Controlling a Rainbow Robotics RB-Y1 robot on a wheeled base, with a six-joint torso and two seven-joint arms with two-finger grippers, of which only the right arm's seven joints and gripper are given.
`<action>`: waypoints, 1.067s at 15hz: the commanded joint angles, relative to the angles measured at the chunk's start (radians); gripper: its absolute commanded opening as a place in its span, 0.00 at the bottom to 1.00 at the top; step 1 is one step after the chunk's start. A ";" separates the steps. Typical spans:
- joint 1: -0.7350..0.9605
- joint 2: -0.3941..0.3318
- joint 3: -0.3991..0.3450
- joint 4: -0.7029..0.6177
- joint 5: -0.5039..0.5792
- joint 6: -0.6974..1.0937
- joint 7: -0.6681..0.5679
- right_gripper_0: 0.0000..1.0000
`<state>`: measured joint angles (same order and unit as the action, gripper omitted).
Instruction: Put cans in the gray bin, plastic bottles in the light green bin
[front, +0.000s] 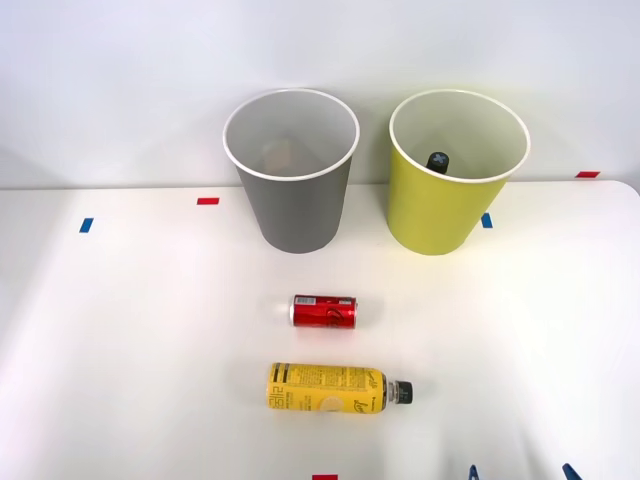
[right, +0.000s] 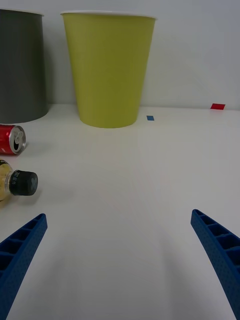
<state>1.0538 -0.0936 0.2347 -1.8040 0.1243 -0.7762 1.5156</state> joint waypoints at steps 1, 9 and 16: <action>0.000 0.000 0.000 0.000 0.000 0.000 0.000 1.00; 0.000 0.000 0.000 0.000 0.000 0.000 0.000 1.00; 0.000 0.000 0.000 0.000 0.000 0.000 0.000 1.00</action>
<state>1.0538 -0.0936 0.2347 -1.8040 0.1242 -0.7762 1.5156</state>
